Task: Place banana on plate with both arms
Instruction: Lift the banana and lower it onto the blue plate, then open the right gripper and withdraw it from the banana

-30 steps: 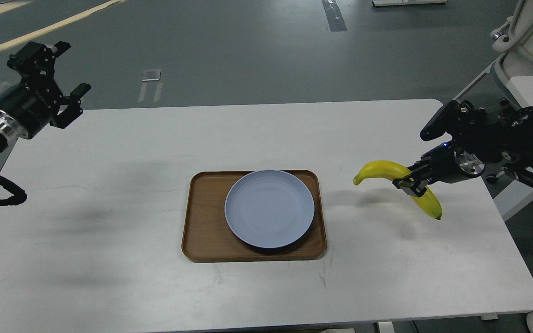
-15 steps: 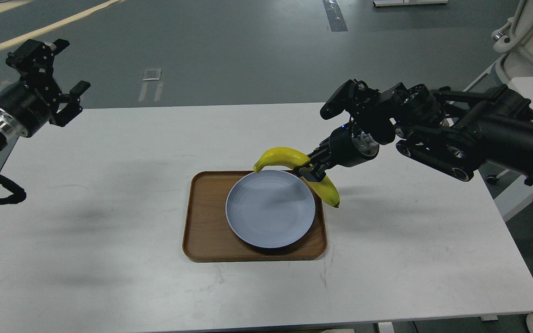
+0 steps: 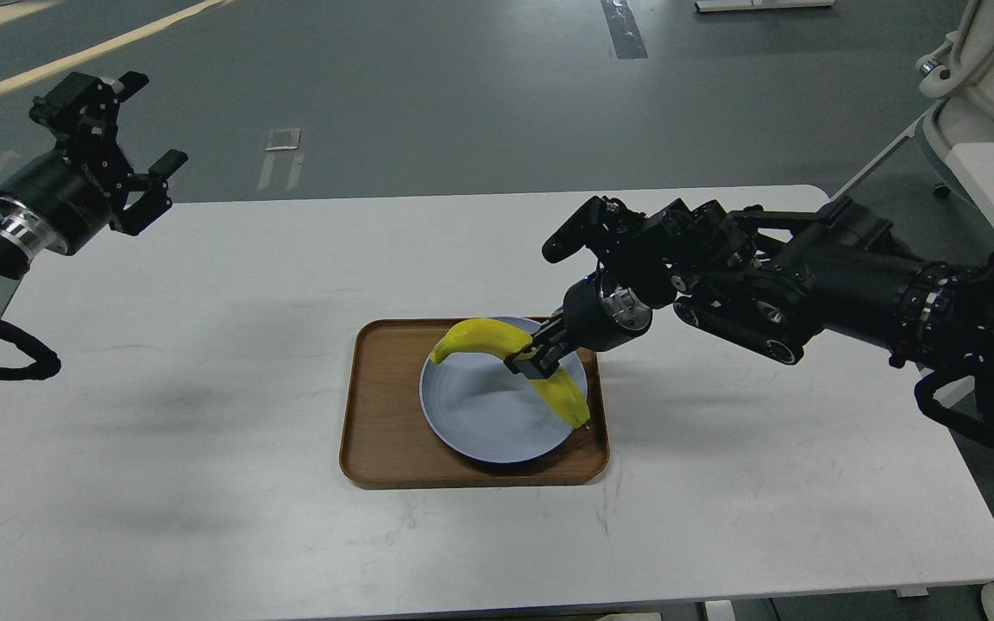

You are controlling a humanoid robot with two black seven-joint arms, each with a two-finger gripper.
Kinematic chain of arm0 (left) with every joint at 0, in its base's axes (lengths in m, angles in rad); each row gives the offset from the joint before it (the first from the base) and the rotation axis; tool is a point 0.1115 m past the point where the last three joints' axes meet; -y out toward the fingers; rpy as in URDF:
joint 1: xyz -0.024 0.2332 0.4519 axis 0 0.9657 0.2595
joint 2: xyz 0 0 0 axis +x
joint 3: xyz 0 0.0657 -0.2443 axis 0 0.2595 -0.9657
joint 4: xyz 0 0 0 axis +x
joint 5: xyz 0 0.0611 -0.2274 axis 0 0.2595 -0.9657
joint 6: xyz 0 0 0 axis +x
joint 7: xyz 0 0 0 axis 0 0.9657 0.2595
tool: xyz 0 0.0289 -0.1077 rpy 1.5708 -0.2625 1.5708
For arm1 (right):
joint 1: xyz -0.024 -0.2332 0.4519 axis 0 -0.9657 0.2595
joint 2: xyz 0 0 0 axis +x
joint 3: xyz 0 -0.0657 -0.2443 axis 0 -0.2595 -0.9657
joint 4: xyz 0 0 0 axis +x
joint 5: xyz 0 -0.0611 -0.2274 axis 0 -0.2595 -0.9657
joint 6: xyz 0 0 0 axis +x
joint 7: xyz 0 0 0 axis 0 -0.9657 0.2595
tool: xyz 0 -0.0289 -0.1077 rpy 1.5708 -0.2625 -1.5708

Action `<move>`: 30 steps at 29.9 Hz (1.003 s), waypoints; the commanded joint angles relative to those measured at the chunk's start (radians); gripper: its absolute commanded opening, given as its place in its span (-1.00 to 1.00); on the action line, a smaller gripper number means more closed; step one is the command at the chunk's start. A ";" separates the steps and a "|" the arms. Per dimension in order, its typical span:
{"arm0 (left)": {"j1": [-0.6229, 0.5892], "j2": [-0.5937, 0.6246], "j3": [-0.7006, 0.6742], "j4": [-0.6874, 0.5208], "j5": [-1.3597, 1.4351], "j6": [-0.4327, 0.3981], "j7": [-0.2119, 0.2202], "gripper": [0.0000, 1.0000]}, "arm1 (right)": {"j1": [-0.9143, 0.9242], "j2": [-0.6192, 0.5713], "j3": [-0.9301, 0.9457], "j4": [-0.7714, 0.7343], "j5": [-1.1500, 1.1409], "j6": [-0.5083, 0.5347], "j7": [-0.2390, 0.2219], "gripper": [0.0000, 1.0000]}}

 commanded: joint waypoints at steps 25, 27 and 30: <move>0.001 -0.002 -0.008 0.002 0.000 0.000 0.000 0.96 | 0.048 -0.250 0.119 -0.029 0.439 0.000 0.000 1.00; 0.003 -0.002 -0.008 0.002 0.000 0.000 0.000 0.96 | 0.041 -0.288 0.153 -0.035 0.524 0.000 0.000 1.00; 0.006 -0.008 -0.008 0.003 0.000 0.000 0.000 0.96 | -0.019 -0.328 0.209 -0.084 0.768 0.000 0.000 1.00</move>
